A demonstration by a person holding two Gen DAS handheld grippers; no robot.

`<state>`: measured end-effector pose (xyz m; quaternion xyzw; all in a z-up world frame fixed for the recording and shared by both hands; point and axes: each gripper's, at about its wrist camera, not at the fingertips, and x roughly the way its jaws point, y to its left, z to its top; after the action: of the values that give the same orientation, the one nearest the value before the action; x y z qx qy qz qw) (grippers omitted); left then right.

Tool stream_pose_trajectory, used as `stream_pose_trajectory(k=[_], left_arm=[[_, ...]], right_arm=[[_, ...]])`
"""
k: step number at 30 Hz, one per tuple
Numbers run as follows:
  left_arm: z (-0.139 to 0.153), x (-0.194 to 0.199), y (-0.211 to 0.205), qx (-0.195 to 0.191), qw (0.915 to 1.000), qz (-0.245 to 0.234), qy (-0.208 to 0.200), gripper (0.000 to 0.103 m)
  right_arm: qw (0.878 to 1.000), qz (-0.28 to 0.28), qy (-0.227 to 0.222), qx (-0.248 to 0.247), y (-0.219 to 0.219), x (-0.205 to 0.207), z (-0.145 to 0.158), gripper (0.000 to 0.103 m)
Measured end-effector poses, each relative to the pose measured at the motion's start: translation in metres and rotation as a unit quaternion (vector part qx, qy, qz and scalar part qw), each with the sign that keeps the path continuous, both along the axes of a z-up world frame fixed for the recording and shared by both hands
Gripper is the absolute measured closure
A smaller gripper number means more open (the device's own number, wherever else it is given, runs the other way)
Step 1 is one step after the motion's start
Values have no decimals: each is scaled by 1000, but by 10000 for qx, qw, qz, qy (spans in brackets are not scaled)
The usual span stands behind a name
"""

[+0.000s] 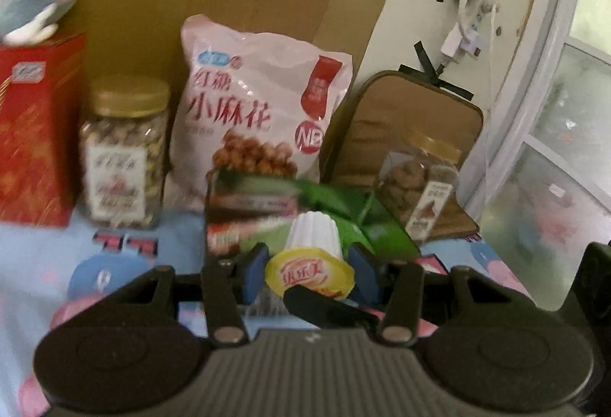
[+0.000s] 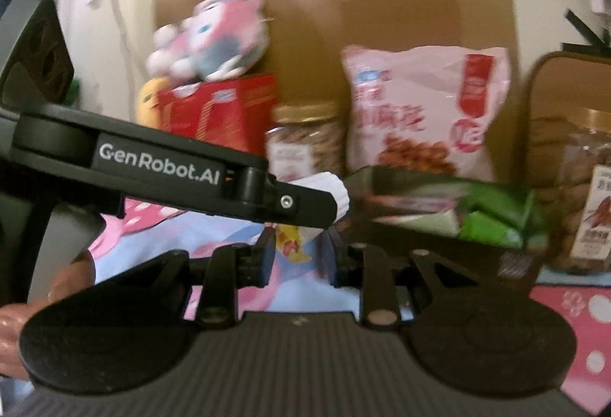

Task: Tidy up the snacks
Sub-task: 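Grasp the yellow-lidded cup with the right tool and place it in the black box, then move the right tool back over the nut bags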

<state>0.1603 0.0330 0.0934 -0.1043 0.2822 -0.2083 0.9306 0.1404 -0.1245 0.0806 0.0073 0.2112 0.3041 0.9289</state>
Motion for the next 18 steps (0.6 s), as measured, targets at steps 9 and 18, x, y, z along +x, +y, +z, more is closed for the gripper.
stream_pose_trajectory(k=[9, 18], left_arm=[[-17, 66, -11, 271, 9987, 306, 319, 55], [-13, 60, 1, 294, 9974, 633, 195, 53]], right_arm=[[9987, -177, 409, 231, -7, 70, -16, 72], [9970, -368, 439, 529, -28, 77, -20, 58]])
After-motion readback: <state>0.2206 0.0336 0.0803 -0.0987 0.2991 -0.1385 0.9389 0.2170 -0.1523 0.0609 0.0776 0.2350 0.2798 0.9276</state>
